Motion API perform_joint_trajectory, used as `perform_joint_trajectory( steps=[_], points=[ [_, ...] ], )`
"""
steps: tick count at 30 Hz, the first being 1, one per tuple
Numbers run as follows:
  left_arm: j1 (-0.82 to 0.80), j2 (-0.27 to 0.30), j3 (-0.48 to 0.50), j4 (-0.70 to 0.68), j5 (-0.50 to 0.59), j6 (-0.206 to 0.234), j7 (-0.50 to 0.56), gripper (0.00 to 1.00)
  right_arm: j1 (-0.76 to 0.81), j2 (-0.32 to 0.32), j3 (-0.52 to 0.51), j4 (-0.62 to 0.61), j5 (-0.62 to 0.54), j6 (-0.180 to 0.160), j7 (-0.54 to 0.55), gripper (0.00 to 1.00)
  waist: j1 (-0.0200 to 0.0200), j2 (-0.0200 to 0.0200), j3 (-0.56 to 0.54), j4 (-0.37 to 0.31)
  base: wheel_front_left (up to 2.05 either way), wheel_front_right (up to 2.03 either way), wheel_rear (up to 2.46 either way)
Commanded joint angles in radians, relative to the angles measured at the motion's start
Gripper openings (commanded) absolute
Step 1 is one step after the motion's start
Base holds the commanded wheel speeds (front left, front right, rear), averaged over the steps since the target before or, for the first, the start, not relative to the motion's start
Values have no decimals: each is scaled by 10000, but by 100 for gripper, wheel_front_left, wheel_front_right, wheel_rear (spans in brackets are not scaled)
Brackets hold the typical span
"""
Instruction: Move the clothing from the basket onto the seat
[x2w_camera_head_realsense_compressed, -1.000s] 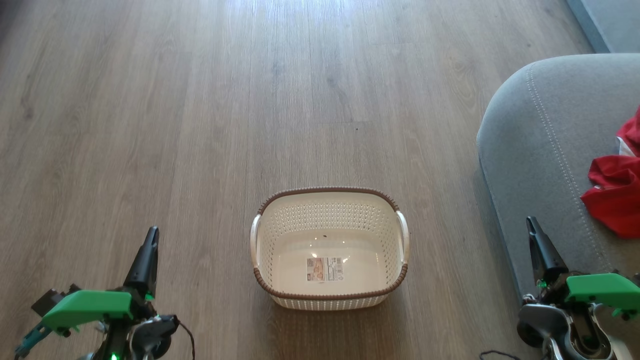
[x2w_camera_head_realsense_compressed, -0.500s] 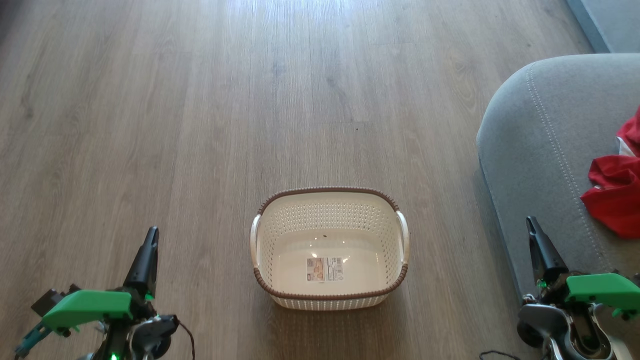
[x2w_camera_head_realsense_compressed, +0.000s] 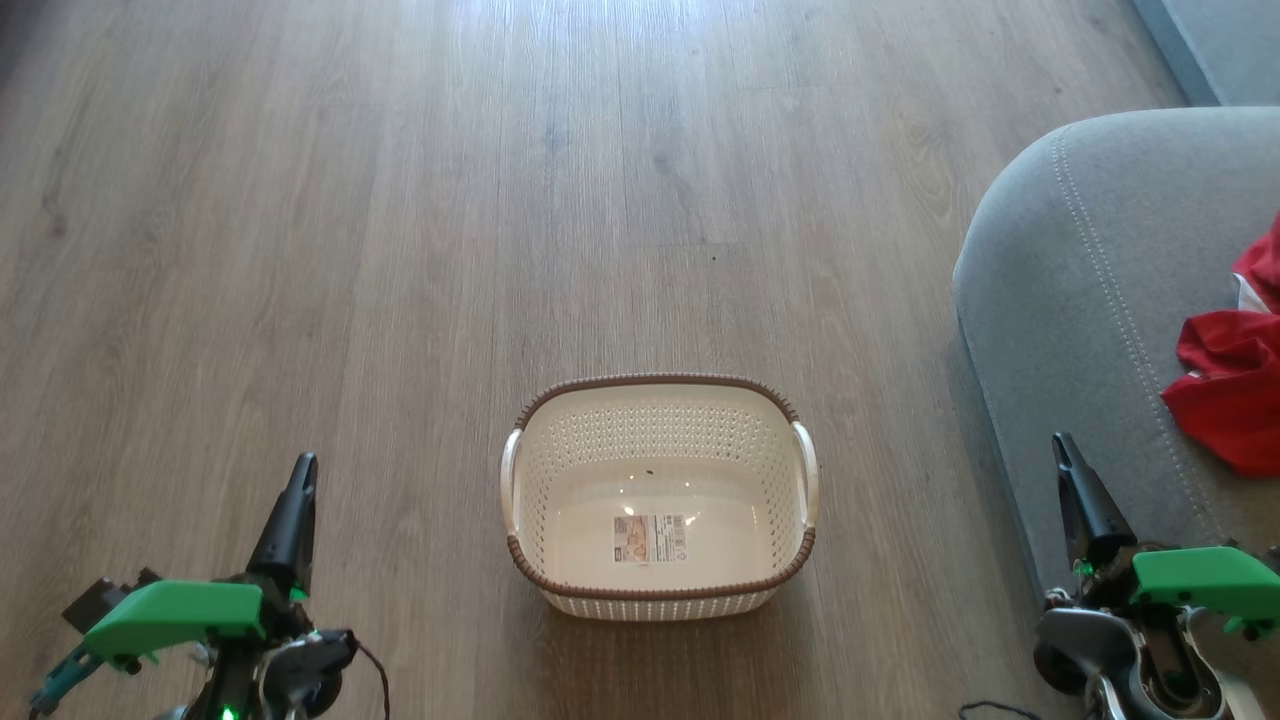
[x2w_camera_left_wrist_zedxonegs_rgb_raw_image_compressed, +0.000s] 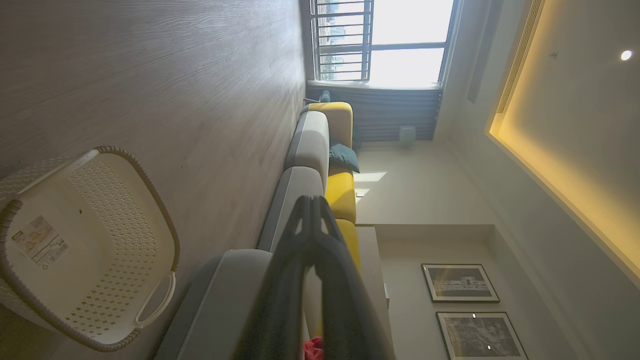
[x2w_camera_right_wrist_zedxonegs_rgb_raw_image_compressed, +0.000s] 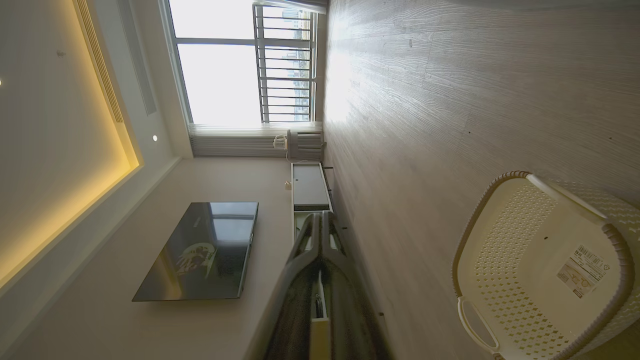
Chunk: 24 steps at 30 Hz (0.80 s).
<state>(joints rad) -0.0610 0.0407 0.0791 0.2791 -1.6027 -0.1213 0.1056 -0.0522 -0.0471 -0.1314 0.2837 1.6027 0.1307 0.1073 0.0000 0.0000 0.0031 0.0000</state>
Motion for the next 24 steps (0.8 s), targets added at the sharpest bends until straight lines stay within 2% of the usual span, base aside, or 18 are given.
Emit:
perform_joint_trajectory(
  steps=[1, 24],
  points=[
    [-471, 95, 346, -338, -60, -94, 76, 0, -557, -31, 175, -389, 58, 0, 60, 0, 0, 0, 0, 0, 0, 0, 0],
    [-470, 95, 346, -338, -60, -94, 76, 0, -557, -31, 176, -389, 59, 0, 60, 0, 0, 0, 0, 0, 0, 0, 0]
  ],
)
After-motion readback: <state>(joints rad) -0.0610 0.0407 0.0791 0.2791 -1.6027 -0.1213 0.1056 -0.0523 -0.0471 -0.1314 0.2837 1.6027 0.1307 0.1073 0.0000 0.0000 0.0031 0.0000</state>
